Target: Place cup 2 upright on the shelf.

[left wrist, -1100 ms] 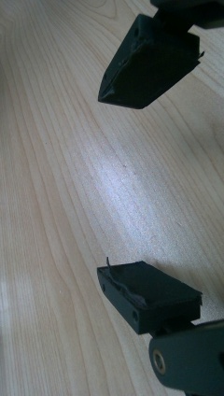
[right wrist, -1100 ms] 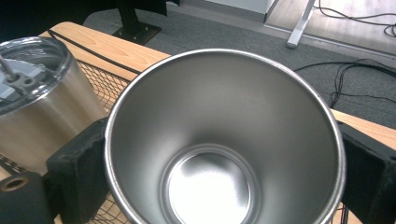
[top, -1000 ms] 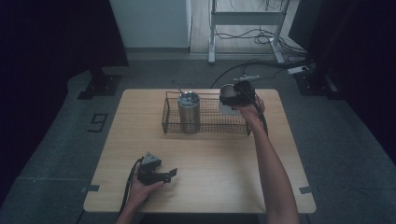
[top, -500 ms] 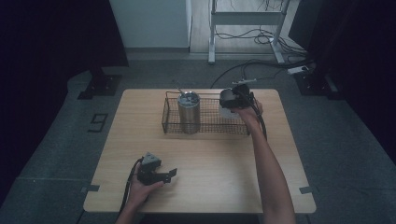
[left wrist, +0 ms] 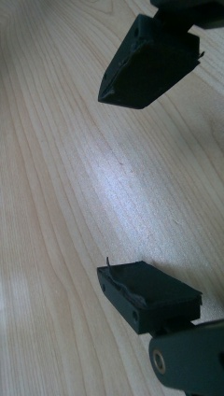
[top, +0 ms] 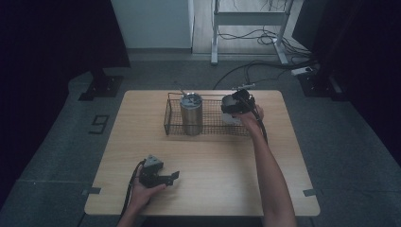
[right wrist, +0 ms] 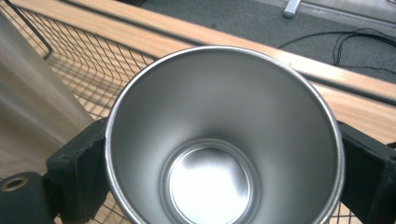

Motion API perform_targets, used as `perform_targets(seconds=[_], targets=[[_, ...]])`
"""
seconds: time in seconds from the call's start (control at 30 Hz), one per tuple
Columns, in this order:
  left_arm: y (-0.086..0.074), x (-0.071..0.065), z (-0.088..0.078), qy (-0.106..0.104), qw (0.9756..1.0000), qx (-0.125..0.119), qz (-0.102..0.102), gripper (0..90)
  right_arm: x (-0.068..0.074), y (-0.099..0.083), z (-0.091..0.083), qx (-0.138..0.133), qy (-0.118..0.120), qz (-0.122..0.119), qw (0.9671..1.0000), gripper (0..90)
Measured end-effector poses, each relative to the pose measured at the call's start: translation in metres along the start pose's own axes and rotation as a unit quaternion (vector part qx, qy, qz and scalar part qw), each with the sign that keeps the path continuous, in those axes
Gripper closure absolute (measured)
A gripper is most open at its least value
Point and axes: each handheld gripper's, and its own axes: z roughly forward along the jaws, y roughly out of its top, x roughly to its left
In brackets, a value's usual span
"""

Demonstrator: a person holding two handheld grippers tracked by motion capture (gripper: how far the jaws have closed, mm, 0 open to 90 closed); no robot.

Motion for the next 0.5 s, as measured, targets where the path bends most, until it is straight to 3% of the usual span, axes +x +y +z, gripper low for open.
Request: perform_targets(seconds=[0.5], targets=[[-0.001, -0.002, 0.002, -0.001, 1.0, 0.004, 0.004, 15.2, -0.001, -0.009, 0.013, 0.019, -0.004, 0.0, 0.9998, 6.2]])
